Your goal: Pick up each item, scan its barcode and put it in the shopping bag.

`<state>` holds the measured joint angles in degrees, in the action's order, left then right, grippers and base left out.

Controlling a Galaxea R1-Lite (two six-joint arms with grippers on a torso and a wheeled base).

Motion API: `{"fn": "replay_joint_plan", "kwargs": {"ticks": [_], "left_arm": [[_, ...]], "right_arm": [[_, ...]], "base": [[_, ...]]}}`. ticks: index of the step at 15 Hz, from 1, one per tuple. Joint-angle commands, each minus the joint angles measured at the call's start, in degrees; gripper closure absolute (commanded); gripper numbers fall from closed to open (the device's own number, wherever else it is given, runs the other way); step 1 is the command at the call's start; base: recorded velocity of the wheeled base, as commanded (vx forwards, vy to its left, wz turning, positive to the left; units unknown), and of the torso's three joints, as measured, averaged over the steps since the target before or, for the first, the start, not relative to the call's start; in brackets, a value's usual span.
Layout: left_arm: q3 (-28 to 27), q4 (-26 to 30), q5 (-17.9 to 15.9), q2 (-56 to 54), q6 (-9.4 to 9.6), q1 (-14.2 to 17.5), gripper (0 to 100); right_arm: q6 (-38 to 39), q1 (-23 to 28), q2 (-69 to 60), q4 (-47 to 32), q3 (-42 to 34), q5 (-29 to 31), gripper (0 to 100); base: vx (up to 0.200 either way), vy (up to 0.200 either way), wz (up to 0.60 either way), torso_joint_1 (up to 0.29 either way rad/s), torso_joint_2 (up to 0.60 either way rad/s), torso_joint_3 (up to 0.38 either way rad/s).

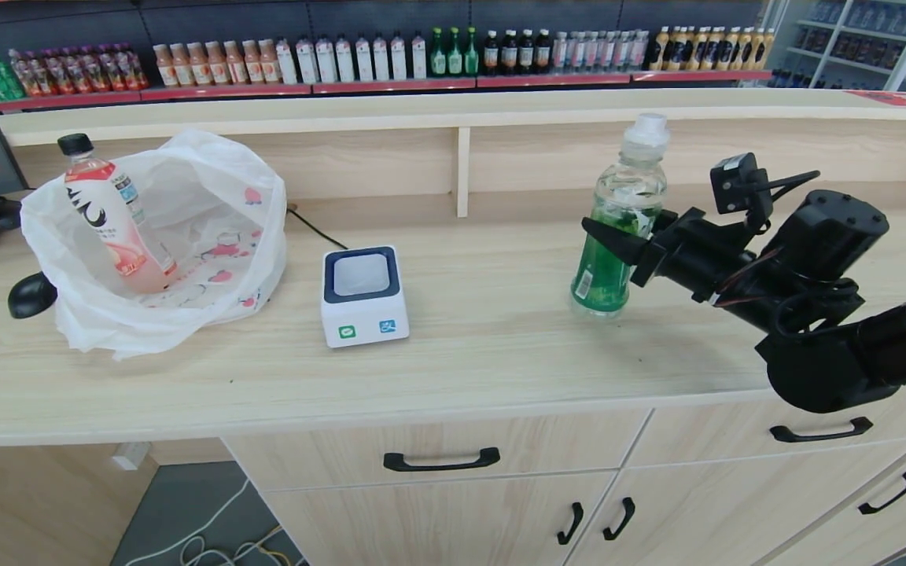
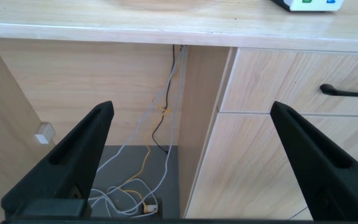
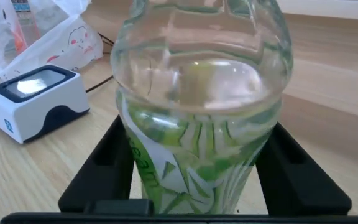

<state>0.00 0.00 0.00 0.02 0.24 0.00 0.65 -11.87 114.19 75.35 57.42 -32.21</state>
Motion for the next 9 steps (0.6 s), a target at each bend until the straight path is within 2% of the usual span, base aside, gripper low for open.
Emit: {"fn": "replay_joint_plan", "kwargs": {"ticks": [1, 9], "left_arm": [[0.0, 0.0, 0.0, -0.02, 0.02, 0.0, 0], [0.0, 0.0, 0.0, -0.02, 0.02, 0.0, 0]], "right_arm": [[0.06, -0.08, -0.55, -0.03, -0.11, -0.05, 100], [1.99, -0.08, -3.01, 0.06, -0.46, -1.54, 100]], "base": [[0.0, 0.0, 0.0, 0.0, 0.0, 0.0], [0.0, 0.0, 0.0, 0.0, 0.0, 0.0]]}}
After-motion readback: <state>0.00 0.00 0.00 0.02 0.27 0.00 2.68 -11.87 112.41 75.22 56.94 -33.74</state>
